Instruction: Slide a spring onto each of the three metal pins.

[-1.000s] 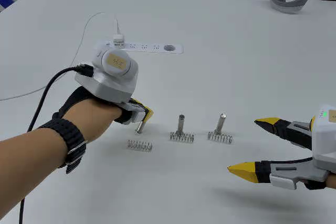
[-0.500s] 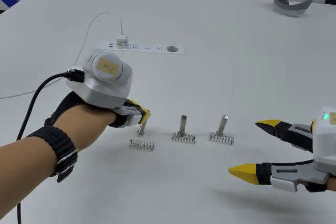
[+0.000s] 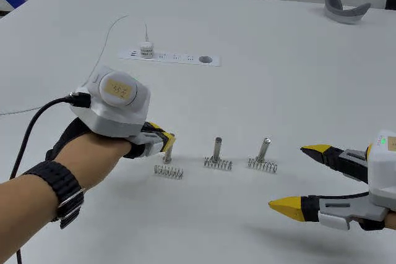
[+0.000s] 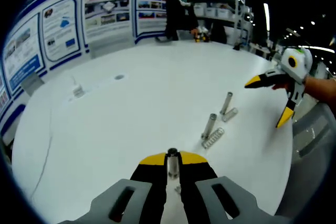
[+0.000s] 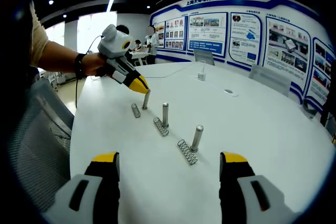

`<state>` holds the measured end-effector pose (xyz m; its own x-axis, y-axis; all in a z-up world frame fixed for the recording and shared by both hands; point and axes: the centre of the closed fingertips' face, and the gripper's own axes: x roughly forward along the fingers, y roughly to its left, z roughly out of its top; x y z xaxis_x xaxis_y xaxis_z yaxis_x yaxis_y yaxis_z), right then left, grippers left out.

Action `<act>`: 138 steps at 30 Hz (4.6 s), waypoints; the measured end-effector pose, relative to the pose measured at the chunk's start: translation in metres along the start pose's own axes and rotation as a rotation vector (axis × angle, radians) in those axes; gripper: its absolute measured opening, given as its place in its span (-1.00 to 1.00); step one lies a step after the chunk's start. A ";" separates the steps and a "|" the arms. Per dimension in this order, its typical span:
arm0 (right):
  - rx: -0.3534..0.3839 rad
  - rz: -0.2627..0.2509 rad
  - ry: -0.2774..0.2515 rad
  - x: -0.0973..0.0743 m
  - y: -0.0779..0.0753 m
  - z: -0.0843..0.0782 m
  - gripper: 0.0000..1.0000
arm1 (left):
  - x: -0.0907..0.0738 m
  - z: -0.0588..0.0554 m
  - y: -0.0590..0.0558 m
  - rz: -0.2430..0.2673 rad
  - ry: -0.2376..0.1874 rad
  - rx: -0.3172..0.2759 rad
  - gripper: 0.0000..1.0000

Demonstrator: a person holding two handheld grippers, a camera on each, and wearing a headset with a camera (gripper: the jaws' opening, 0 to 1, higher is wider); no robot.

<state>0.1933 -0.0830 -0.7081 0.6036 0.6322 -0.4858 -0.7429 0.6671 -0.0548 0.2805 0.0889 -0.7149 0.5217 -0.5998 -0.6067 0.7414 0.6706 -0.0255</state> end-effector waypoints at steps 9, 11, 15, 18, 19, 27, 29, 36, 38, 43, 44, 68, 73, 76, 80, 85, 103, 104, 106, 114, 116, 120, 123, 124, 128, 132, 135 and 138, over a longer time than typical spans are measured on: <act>-0.005 0.006 0.001 0.001 0.001 0.000 0.59 | -0.006 -0.004 -0.001 0.008 -0.035 0.021 -0.85; -0.006 0.007 0.001 0.001 0.001 0.000 0.59 | -0.007 -0.005 -0.001 0.009 -0.040 0.020 -0.85; -0.008 0.008 0.001 0.001 0.001 0.001 0.59 | -0.007 -0.006 -0.002 0.013 -0.052 0.030 -0.84; -0.009 0.007 0.001 0.001 0.000 0.001 0.59 | -0.006 -0.007 -0.002 0.017 -0.052 0.042 -0.84; -0.009 0.007 0.002 0.001 0.001 0.000 0.59 | -0.006 -0.007 -0.001 0.018 -0.055 0.043 -0.84; -0.011 0.007 0.002 0.000 0.000 0.000 0.59 | -0.006 -0.010 0.000 0.031 -0.063 0.068 -0.83; -0.013 0.005 0.002 0.000 0.000 0.001 0.58 | -0.007 -0.010 -0.001 0.028 -0.067 0.066 -0.79; -0.015 0.004 0.003 0.000 0.001 0.002 0.58 | -0.009 -0.010 -0.001 0.025 -0.080 0.061 -0.66; -0.015 0.003 0.002 0.000 0.000 0.002 0.58 | -0.010 -0.012 -0.001 0.022 -0.082 0.055 -0.63; -0.021 0.002 0.001 -0.001 0.001 0.004 0.57 | -0.012 -0.013 0.000 0.014 -0.095 0.034 -0.56; -0.022 0.002 0.000 -0.001 0.001 0.005 0.56 | -0.013 -0.013 0.000 0.014 -0.097 0.034 -0.55; -0.057 0.025 0.012 0.004 0.011 0.022 0.15 | -0.024 -0.019 -0.008 -0.050 -0.171 0.047 -0.03; -0.069 0.039 0.021 0.009 0.015 0.023 0.11 | -0.027 -0.019 -0.017 -0.090 -0.187 0.063 0.11; -0.075 0.048 0.031 0.013 0.018 0.024 0.05 | -0.028 -0.022 -0.020 -0.099 -0.183 0.074 0.14; -0.090 0.068 0.039 0.019 0.022 0.027 -0.02 | -0.030 -0.026 -0.024 -0.115 -0.178 0.074 0.19; -0.103 0.088 0.040 0.027 0.028 0.031 -0.08 | -0.033 -0.029 -0.027 -0.126 -0.180 0.068 0.25; -0.173 0.200 0.079 0.078 0.058 0.042 -0.30 | -0.036 -0.040 -0.034 -0.144 -0.165 0.065 0.31; -0.177 0.206 0.078 0.080 0.060 0.044 -0.32 | -0.037 -0.040 -0.034 -0.144 -0.166 0.065 0.31; -0.185 0.214 0.078 0.086 0.064 0.046 -0.33 | -0.037 -0.041 -0.033 -0.141 -0.162 0.067 0.30; -0.179 0.238 0.093 0.111 0.074 0.049 -0.43 | -0.038 -0.045 -0.033 -0.142 -0.159 0.065 0.29; -0.184 0.244 0.099 0.117 0.075 0.048 -0.45 | -0.039 -0.045 -0.033 -0.140 -0.159 0.063 0.28; -0.176 0.248 0.114 0.127 0.074 0.044 -0.48 | -0.040 -0.045 -0.033 -0.140 -0.161 0.061 0.27; -0.153 0.245 0.120 0.135 0.073 0.043 -0.49 | -0.040 -0.047 -0.032 -0.138 -0.160 0.059 0.27; -0.150 0.245 0.120 0.136 0.073 0.043 -0.50 | -0.040 -0.047 -0.032 -0.139 -0.159 0.059 0.26; -0.144 0.251 0.131 0.143 0.075 0.041 -0.56 | -0.040 -0.049 -0.033 -0.139 -0.155 0.058 0.25; -0.121 0.263 0.144 0.149 0.077 0.037 -0.62 | -0.039 -0.048 -0.034 -0.141 -0.157 0.056 0.25; -0.114 0.266 0.153 0.153 0.078 0.034 -0.63 | -0.039 -0.049 -0.033 -0.139 -0.155 0.058 0.24; -0.112 0.273 0.162 0.156 0.080 0.032 -0.65 | -0.040 -0.049 -0.032 -0.138 -0.153 0.060 0.23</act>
<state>0.2375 0.0812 -0.7603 0.3308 0.7049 -0.6275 -0.9035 0.4286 0.0052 0.2149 0.1125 -0.7290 0.4683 -0.7462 -0.4730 0.8315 0.5533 -0.0496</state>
